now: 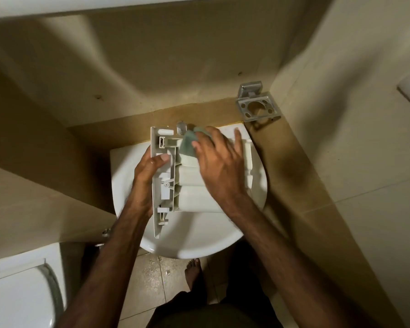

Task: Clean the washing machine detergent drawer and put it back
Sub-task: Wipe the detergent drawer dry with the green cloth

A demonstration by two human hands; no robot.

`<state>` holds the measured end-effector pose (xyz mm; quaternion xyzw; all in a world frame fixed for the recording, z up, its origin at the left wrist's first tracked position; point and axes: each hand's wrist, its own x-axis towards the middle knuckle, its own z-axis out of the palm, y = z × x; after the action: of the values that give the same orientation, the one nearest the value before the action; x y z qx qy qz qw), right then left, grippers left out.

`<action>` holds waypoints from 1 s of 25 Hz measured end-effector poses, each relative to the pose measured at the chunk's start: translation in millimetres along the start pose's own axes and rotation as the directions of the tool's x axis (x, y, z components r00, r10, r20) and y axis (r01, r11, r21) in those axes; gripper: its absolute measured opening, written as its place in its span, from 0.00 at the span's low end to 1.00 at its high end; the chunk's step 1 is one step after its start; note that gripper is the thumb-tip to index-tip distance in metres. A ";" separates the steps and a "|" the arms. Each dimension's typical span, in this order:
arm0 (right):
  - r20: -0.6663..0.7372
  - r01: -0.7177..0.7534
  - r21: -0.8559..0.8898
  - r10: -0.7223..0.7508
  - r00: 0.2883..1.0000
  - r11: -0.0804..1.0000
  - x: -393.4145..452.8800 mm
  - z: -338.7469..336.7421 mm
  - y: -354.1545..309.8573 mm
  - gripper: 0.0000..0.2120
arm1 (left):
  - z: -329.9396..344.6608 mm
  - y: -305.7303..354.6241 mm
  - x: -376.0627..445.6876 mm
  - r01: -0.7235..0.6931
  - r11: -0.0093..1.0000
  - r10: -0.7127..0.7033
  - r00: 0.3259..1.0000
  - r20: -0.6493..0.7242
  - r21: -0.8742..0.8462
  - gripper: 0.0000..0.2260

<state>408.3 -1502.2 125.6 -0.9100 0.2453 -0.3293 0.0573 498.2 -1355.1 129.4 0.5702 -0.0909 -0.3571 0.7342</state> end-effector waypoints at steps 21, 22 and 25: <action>0.026 0.204 0.169 -0.211 0.977 0.964 -44.8 -1.3 -23.4 0.14 | 21.6 6.3 5.2 0.106 0.963 -0.126 0.990 -0.065 -0.246 0.15; 0.038 0.234 0.138 -0.241 0.970 0.962 -45.0 -4.2 -12.0 0.15 | 19.8 7.0 3.3 0.101 0.964 -0.121 0.990 -0.067 -0.247 0.16; -0.052 0.170 0.001 -0.169 0.984 0.986 -43.6 -11.7 28.0 0.15 | 16.5 7.6 -1.8 0.066 0.969 -0.097 0.988 -0.120 -0.239 0.14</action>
<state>360.7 -1504.8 102.3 -0.9186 0.1674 -0.3572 0.0253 491.2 -1366.1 142.3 0.5052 0.0235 -0.3572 0.7853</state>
